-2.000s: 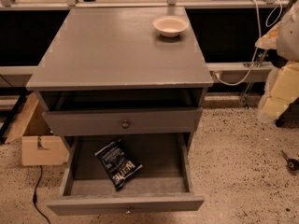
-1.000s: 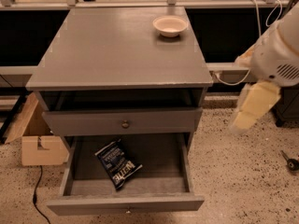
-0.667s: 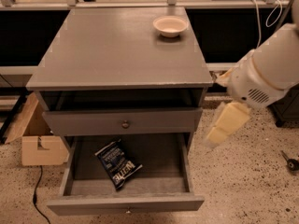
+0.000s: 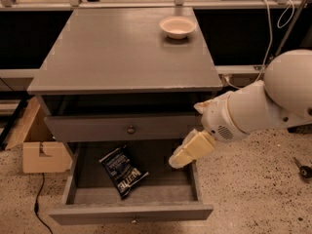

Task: Pick blue chip bag from middle drawer and place on counter

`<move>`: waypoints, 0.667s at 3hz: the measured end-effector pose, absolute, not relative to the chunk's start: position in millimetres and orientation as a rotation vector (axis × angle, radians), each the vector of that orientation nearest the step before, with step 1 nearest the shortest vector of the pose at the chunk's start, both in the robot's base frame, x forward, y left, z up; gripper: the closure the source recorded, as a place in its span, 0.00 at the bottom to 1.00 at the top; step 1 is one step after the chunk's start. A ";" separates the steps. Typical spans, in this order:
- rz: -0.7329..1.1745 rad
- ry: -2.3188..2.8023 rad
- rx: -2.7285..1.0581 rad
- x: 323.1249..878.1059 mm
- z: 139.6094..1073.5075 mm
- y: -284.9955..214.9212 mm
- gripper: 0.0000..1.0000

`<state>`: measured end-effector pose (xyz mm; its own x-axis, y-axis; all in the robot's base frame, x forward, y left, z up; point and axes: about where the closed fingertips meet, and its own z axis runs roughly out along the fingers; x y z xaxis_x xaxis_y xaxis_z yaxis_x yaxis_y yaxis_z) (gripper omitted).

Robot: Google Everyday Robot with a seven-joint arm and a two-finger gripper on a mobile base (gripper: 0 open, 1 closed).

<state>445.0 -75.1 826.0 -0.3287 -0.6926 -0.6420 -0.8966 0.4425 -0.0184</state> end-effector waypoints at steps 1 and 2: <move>0.461 2.120 -1.329 444.5 826.0 -75.0 0.00; 0.466 2.115 -1.318 443.5 794.9 -73.0 0.00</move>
Offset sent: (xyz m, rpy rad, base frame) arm -0.0024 0.0061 -0.1301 0.0452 -0.0083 -0.0203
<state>443.5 -73.0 794.9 -0.3289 -0.6854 -0.6496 -0.8950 0.4458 -0.0172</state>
